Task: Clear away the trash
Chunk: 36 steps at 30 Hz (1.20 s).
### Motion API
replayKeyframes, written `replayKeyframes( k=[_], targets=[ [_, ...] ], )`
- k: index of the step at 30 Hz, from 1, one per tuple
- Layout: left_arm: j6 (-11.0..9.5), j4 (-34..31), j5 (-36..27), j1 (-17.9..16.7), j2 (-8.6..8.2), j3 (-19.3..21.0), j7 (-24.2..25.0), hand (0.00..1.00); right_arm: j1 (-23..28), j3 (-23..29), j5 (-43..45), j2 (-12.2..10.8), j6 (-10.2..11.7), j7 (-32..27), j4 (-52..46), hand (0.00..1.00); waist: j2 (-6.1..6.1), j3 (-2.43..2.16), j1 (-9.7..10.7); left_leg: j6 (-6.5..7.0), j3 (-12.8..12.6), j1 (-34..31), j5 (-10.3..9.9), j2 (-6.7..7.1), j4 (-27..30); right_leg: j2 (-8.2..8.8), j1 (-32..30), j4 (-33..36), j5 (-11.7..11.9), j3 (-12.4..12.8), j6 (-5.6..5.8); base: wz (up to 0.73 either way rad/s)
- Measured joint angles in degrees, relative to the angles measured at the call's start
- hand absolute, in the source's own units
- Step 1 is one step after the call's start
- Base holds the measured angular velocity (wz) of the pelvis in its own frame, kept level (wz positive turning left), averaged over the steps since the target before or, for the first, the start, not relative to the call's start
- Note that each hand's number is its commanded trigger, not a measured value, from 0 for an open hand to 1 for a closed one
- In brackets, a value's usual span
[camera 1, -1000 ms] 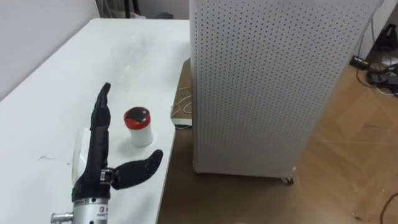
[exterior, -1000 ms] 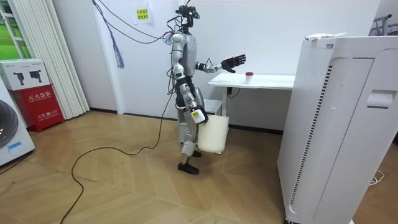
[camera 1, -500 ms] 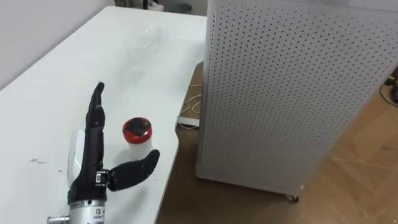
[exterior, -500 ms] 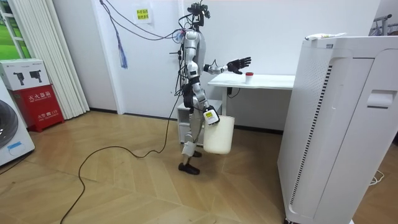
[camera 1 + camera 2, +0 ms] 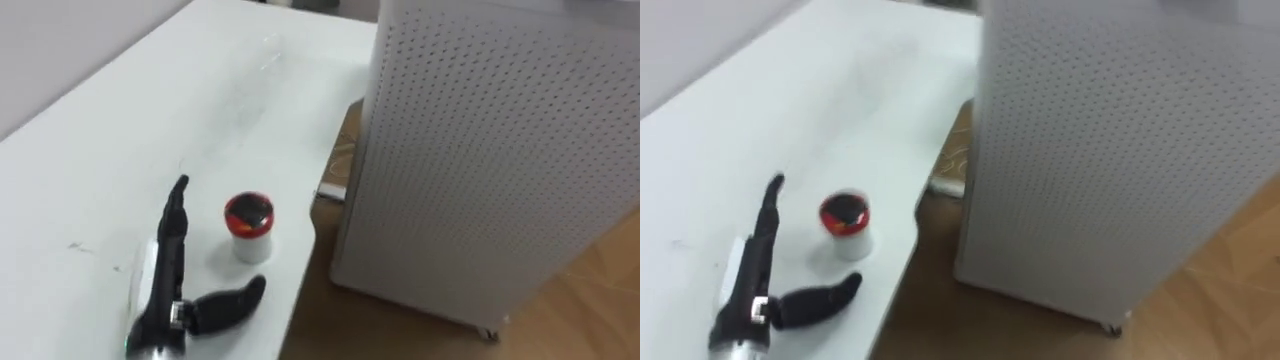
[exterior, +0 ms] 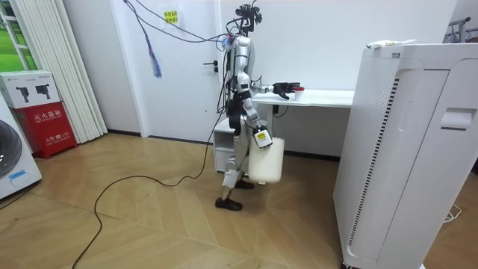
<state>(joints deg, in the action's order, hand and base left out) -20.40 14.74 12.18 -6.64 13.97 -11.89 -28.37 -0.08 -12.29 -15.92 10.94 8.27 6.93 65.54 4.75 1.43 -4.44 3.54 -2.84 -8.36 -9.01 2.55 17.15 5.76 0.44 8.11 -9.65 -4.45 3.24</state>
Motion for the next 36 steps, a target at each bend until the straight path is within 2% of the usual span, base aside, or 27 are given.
replayKeyframes(
  k=[1, 4, 6, 10, 14, 18, 36],
  targets=[
    [0.1, 0.6, -0.7, 0.0, -0.28, 0.1, 0.1, 0.0, 0.1, 0.0, 0.9, 0.1, -0.1, -0.2, -1.0, 1.0, -0.68, -0.41, 0.2, -0.02, 0.0, 0.2, 0.0, 0.0, -0.1, -0.03, 0.0, 0.2, 0.3, -0.8, -0.08, -0.14],
    [0.1, 0.8, -0.8, 0.0, -1.58, 0.1, 0.1, 0.0, 0.4, -0.4, 1.2, 0.0, -0.9, 0.5, -1.2, 1.0, -1.97, -0.72, 0.8, -0.03, 0.0, 1.8, 0.0, -0.3, -2.0, -0.91, 0.4, 0.7, 0.4, -0.9, -0.18, -0.02],
    [0.1, 1.2, -1.0, -0.4, -1.66, 0.2, 0.2, 0.0, 0.6, -0.4, 1.3, 0.0, -1.4, 0.9, -1.2, 1.0, -2.23, -0.76, 1.1, -0.13, -0.1, 2.8, -0.1, -0.46, -2.8, -1.05, 0.7, 1.1, 0.4, -1.1, -0.22, -0.13],
    [0.1, 1.8, -1.5, -0.3, -1.71, 0.3, 0.3, 0.0, 0.6, -0.4, 1.2, 0.0, -2.1, 2.0, -1.2, 1.0, -1.66, -0.81, 1.3, -0.32, -0.3, 4.1, -0.2, -0.84, -3.7, -1.18, 0.9, 2.1, 0.6, -3.2, -0.54, -0.14],
    [0.1, 3.9, -5.9, 0.2, -1.84, 0.3, 0.5, 0.0, 0.7, -0.5, 1.2, 0.0, -2.1, 1.9, -1.3, 1.0, -0.95, -0.85, 1.6, -0.39, -0.3, 4.2, -0.1, -0.95, -3.6, -1.21, 0.7, 2.6, 0.6, -3.6, -0.58, 0.0],
    [0.1, 4.7, -9.6, 0.2, -1.78, 0.3, 0.2, 0.0, 0.7, -0.5, 1.2, 0.0, -2.1, 1.8, -1.5, 1.0, -0.38, -0.6, 1.9, -0.39, -0.3, 4.1, -0.1, -0.95, -3.2, -1.21, 0.6, 2.6, 0.7, -3.6, -0.64, 0.0],
    [0.1, 4.7, -10.5, 0.6, -1.76, 0.4, 0.0, 0.0, 1.5, -0.5, 1.2, 0.0, -2.0, 2.0, -4.6, 1.0, -1.26, -0.81, 2.9, -0.46, -0.2, 4.9, -0.2, -0.88, -4.0, -1.21, 0.7, 2.5, 0.7, -3.6, -0.64, -0.02]
  ],
)
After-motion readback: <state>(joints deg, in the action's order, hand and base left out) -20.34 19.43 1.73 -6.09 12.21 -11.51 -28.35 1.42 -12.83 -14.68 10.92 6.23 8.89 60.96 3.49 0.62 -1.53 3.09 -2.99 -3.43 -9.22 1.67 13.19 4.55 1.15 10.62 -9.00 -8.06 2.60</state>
